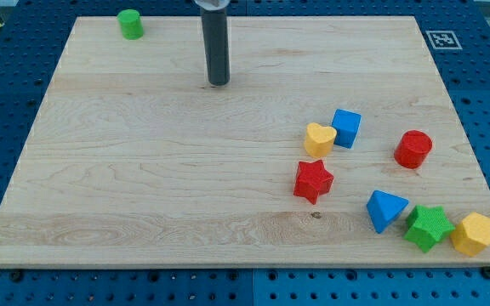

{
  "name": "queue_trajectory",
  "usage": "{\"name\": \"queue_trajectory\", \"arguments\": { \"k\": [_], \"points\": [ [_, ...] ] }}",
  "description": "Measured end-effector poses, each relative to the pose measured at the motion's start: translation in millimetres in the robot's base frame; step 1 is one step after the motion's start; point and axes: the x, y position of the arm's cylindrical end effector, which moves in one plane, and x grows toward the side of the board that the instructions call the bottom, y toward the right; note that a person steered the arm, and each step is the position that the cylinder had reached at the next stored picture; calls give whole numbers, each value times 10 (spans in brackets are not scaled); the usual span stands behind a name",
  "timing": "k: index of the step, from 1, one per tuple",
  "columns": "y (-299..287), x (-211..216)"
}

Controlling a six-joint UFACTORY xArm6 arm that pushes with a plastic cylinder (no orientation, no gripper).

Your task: Move the yellow heart diagonally to the red circle

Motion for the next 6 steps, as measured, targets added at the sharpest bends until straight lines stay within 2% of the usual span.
{"name": "queue_trajectory", "arguments": {
  "k": [3, 6],
  "points": [
    [806, 761],
    [1757, 1166]
  ]
}}
